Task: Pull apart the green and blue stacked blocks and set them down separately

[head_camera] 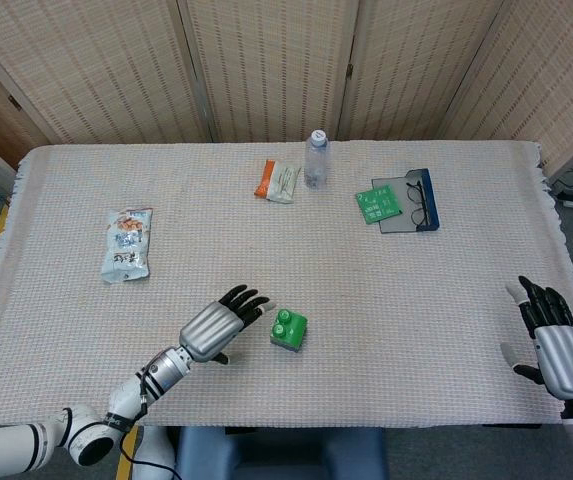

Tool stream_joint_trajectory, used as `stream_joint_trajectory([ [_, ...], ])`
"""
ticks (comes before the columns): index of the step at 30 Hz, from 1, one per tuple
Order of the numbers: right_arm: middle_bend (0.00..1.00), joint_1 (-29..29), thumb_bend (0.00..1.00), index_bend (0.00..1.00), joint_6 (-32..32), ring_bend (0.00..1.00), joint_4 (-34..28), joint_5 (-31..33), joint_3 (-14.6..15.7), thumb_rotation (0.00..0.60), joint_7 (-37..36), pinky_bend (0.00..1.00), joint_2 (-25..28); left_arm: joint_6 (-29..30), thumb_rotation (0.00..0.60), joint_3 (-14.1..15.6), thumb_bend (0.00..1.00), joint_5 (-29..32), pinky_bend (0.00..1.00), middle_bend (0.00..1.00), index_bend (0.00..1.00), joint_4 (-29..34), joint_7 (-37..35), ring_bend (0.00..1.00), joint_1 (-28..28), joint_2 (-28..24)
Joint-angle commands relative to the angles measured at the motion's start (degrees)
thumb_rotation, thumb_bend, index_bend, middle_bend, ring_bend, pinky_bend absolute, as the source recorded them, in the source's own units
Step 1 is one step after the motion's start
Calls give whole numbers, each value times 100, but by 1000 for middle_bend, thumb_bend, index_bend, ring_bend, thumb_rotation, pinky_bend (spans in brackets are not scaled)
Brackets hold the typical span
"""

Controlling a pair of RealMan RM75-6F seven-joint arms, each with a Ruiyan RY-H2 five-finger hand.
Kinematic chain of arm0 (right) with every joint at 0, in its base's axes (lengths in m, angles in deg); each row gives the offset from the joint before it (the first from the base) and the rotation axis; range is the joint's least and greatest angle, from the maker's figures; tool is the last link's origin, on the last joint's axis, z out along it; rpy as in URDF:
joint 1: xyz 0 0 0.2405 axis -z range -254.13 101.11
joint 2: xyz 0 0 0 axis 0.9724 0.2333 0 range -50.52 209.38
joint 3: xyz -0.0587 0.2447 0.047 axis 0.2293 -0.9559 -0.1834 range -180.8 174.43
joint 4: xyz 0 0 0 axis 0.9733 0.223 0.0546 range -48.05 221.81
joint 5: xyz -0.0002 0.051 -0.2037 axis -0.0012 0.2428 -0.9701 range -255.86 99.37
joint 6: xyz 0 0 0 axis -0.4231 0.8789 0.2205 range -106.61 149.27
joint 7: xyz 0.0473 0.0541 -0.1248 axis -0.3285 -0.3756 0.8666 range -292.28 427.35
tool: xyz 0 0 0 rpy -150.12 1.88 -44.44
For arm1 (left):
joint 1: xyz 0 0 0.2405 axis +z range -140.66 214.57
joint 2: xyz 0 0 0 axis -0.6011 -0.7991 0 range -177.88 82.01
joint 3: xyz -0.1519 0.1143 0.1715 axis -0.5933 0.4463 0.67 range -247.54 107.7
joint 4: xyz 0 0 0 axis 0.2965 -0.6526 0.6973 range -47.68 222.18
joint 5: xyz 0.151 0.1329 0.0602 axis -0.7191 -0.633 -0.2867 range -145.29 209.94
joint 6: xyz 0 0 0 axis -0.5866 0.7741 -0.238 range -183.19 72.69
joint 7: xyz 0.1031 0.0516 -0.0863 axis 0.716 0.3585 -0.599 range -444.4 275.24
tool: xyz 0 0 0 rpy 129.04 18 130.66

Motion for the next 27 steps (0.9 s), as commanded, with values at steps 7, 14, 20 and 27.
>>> stream_joint_trajectory([
  [7,0,-32,405,0,98,0,9,109,-20,600,-100,0,20,-365,600,-224,255,644,0,128,69,66,834,0,-422,290],
  [14,0,-43,406,0,142,0,7,147,-23,600,-183,0,49,-760,600,-322,255,1246,0,137,81,72,1113,0,-742,343],
  [20,0,-64,406,0,212,0,12,188,-17,600,-202,0,53,-1134,600,-325,261,1839,0,158,95,176,1330,0,-1044,207],
  [27,0,-75,405,0,244,0,-7,193,-7,600,-226,0,73,-1317,600,-317,280,2369,0,172,107,249,1472,0,-1350,120],
])
